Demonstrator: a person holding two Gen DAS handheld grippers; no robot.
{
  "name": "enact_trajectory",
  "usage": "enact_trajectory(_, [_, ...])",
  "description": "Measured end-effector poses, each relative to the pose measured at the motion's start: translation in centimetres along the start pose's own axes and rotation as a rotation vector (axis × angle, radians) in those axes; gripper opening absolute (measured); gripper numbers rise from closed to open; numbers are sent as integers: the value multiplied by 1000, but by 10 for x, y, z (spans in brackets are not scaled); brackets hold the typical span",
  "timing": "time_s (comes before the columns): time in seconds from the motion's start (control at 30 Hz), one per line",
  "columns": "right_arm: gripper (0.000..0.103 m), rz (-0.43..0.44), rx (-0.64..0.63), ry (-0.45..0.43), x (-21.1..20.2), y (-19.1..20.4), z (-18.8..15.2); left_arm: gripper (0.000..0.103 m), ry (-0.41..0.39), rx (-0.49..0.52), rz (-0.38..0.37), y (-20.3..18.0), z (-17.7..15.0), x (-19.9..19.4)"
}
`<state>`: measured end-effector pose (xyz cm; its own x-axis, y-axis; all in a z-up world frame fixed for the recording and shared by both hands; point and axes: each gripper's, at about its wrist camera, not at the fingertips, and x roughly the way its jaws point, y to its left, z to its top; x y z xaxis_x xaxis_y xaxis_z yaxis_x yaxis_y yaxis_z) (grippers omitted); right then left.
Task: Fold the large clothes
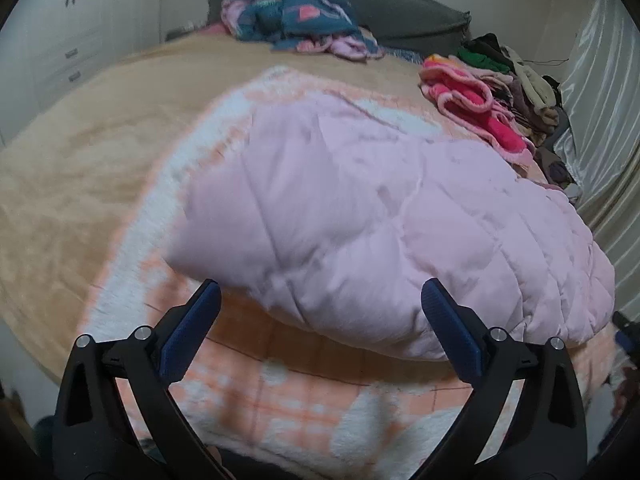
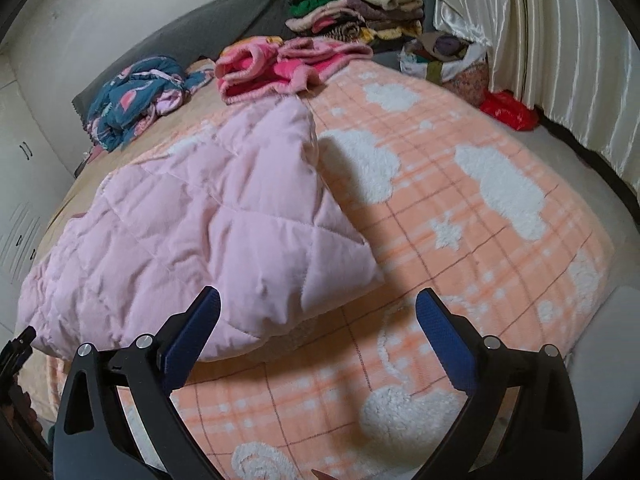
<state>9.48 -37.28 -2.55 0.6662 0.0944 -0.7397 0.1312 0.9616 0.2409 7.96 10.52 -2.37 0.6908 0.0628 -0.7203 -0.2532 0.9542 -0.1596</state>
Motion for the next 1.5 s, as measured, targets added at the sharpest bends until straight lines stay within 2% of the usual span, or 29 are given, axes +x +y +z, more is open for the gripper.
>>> enact_trajectory(0.43, [99,48,-184,-182,-81,52,14,94,-121,45,-19,-10,10,-68])
enact_trajectory(0.8, [99,106,-265,-263,-126,85,6,94,-194,105,-62,-32,4,-104])
enact_trajectory(1.03, [99,135,-286,-249,-133,98,-14,94,-190,134,-98,-45,-13,-108])
enact_trajectory(1.5, [99,129,-348,-182,-109,122,-66,94,-123,168,-118,-58,-40,-94])
